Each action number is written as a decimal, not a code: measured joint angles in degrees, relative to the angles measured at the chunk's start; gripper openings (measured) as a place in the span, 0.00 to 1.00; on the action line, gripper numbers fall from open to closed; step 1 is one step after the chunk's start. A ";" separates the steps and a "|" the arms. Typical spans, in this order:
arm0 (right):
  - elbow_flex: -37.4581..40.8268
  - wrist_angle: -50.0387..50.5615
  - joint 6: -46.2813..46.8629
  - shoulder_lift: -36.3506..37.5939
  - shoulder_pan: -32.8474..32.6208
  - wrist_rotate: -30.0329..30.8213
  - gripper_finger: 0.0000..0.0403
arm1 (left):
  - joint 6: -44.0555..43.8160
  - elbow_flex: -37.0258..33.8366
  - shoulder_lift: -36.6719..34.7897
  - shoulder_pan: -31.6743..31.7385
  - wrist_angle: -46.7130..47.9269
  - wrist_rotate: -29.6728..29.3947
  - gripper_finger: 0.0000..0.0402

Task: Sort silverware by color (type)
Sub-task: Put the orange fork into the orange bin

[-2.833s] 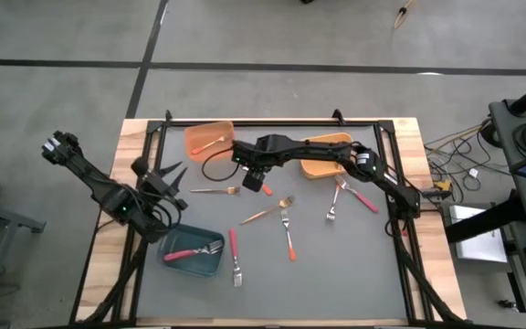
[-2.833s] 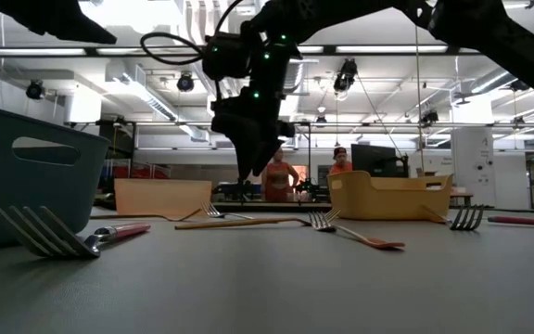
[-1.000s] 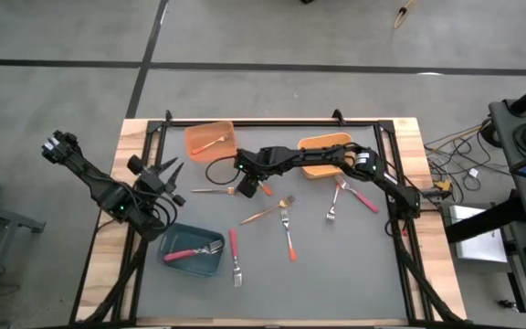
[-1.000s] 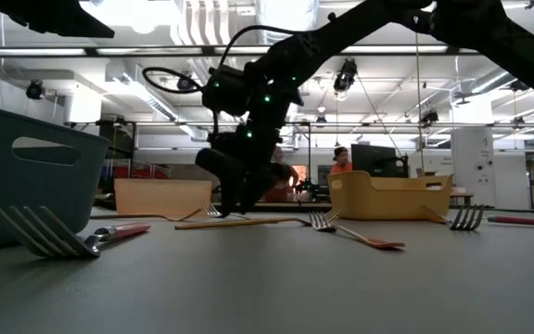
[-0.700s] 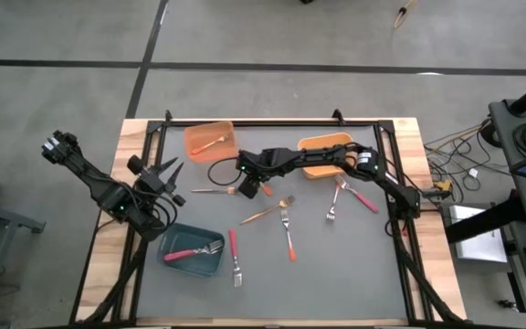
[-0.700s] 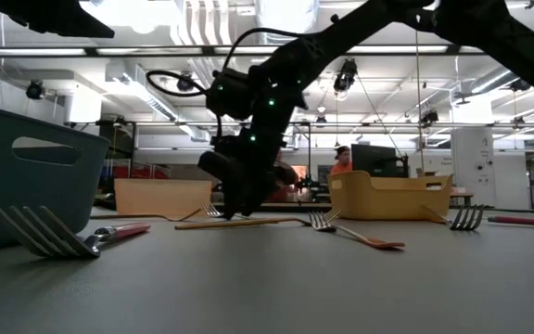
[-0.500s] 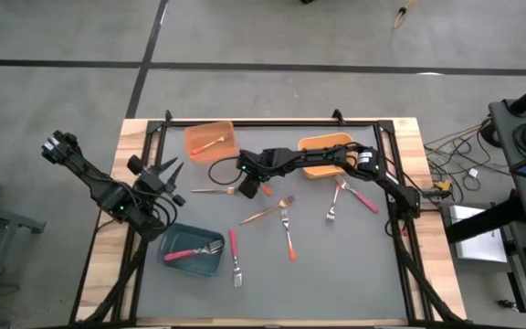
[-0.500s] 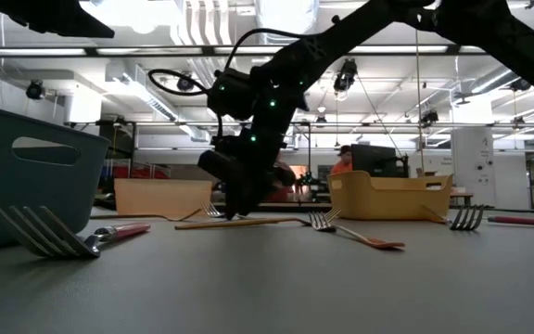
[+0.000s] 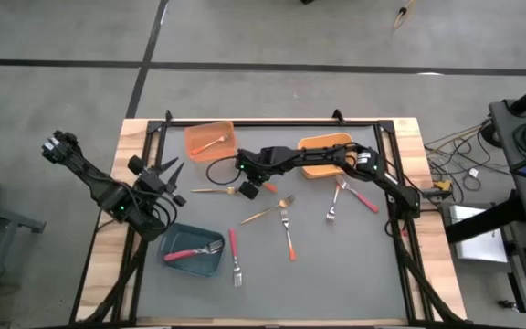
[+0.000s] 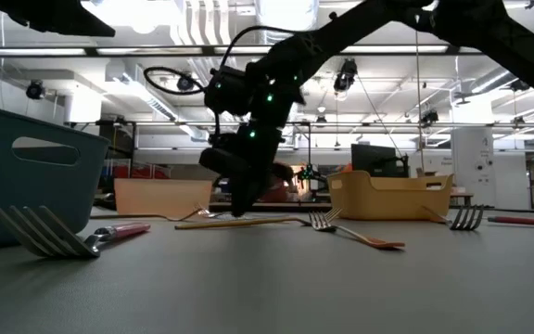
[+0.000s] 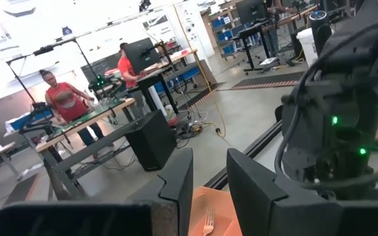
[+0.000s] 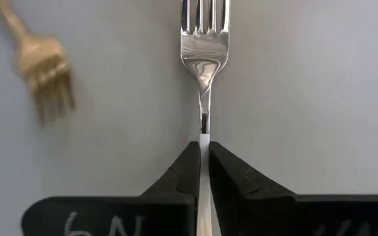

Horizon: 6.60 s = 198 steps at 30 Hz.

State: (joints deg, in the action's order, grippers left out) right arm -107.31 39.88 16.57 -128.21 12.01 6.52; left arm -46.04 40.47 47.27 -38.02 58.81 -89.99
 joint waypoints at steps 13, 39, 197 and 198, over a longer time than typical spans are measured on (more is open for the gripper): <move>12.97 -12.15 -7.55 17.08 -3.47 3.99 0.03 | 11.94 0.00 1.58 0.00 -16.96 0.81 0.19; 49.85 -88.61 -21.02 30.57 -13.41 6.56 0.03 | 11.14 -0.33 21.01 2.80 -53.70 13.01 0.34; 49.46 -80.81 -11.20 30.59 -5.09 -10.99 0.02 | 49.18 0.00 12.26 15.96 -70.75 26.88 0.38; 49.46 -80.90 -10.40 30.59 -4.81 -10.96 0.02 | 48.09 0.00 12.01 15.96 -70.74 26.93 0.38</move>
State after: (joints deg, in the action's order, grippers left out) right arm -57.84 -41.01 6.17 -97.62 7.21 -4.43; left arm 2.05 40.47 59.28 -22.06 -11.93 -63.06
